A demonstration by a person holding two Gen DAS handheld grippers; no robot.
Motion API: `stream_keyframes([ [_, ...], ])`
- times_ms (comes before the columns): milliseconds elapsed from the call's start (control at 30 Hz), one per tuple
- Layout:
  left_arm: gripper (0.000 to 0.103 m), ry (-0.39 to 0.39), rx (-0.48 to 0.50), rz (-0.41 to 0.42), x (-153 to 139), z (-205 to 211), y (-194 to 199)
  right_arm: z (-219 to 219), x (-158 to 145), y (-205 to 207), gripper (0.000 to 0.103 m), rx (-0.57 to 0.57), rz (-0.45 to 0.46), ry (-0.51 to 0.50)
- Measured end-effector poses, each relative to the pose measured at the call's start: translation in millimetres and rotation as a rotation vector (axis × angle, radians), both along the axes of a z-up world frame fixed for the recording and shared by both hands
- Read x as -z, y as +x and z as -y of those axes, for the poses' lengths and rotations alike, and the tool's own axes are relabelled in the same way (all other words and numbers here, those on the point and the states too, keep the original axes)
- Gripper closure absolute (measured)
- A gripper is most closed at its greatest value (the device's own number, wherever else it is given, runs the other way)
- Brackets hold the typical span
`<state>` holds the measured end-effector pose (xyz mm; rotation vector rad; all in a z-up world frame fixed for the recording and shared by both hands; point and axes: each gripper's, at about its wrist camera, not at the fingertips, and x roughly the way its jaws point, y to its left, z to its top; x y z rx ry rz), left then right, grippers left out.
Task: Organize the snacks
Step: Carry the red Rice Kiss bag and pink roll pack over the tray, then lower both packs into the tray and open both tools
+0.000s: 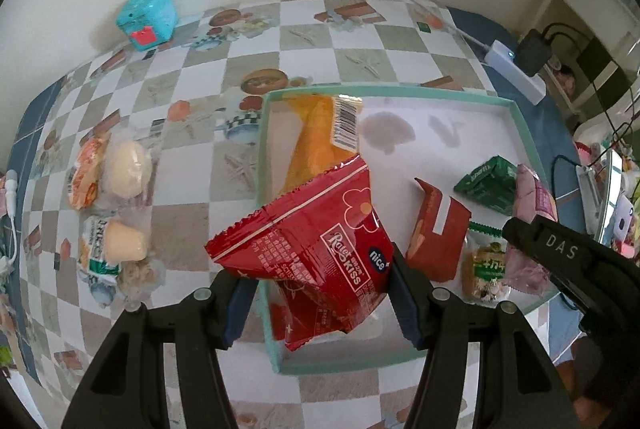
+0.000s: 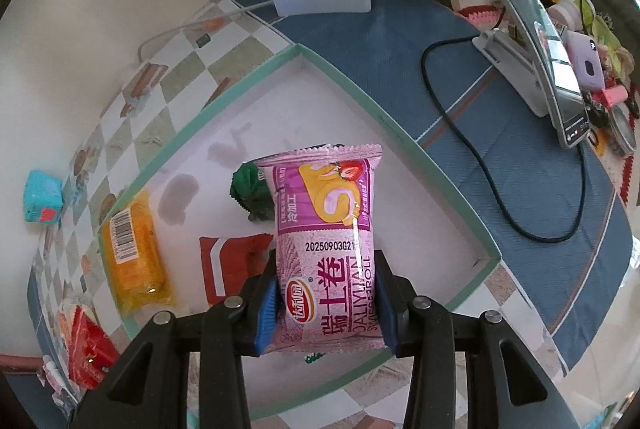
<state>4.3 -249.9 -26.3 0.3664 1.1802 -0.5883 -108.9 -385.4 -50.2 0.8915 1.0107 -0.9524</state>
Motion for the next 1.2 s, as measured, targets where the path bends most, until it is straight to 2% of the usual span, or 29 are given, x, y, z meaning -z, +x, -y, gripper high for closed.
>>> stream_keyframes([
  [633,0.041,-0.045,0.023,0.035,-1.6,41.6,7.7,9.8,-4.3,-3.1,0.058,0.030,0.014,-0.004],
  [933,0.040,-0.046,0.003,0.008,0.6,36.1,11.4,10.2,-4.4,-3.9,0.057,0.028,0.022,0.004],
  [1067,0.033,-0.049,-0.023,0.004,-2.8,27.9,15.3,11.1,-3.8,-3.8,0.056,0.025,0.024,0.009],
  [1200,0.033,-0.062,-0.037,-0.004,-6.9,21.0,17.3,11.2,-3.9,-3.5,0.056,0.020,0.026,0.010],
])
